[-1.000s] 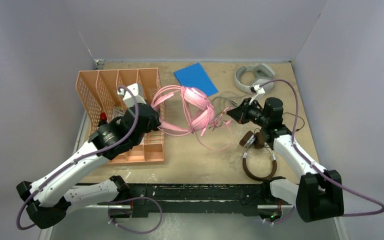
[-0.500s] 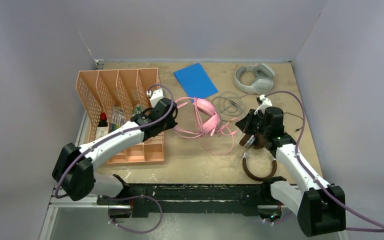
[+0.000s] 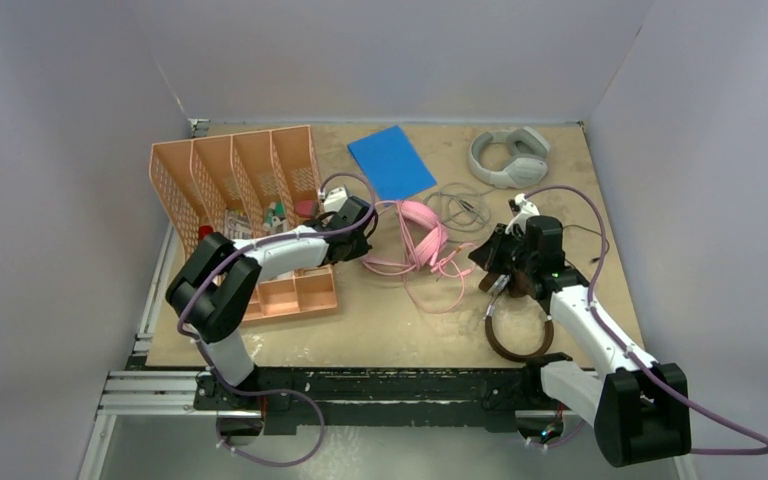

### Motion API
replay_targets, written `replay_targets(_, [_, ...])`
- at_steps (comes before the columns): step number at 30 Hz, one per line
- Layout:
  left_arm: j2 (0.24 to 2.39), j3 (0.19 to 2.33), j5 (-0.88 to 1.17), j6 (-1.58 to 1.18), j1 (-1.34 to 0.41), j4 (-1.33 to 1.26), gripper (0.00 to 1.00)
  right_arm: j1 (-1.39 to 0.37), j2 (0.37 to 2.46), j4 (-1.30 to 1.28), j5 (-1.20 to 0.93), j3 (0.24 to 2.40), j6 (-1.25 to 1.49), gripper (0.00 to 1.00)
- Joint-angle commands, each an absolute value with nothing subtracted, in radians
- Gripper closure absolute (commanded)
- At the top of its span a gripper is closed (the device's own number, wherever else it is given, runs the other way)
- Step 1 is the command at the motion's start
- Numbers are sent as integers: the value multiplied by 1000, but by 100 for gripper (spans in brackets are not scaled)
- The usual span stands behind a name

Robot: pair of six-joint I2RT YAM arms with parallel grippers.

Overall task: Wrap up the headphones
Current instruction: Place the headphones at the center of the board.

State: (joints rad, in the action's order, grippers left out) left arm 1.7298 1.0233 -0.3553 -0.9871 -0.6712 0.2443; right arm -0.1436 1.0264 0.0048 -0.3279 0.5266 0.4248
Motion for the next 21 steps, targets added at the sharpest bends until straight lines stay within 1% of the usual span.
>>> replay_targets(1, [1710,1078,-357,-1010,-663,143,83,-143,1025,30,-384,529,400,100])
replay_targets(3, [1688,1071,-364,-983,-664,152,67,-143,1033,32,-401,533,394,100])
replay_targets(4, [1678,1072,-366,-969,-664,165,61,-143,1036,31,-408,536,391,100])
replay_targets(6, [1649,1068,-376,-945,-665,194,51,-143,1040,31,-416,541,382,100])
replay_targets(9, [1590,1051,-391,-916,-673,231,43,-143,1034,32,-423,550,368,100])
replay_targets(13, [1492,1043,-418,-881,-700,294,36,-143,1027,31,-441,563,361,100])
replay_targets(16, [1446,1089,-459,-843,-780,350,33,-143,1015,39,-462,564,363,100])
replay_targets(18, [1445,1113,-386,-827,-848,328,32,-143,1008,47,-476,563,365,100])
replay_targets(21, [1472,1104,-203,-890,-900,188,31,-143,1014,60,-504,564,365,100])
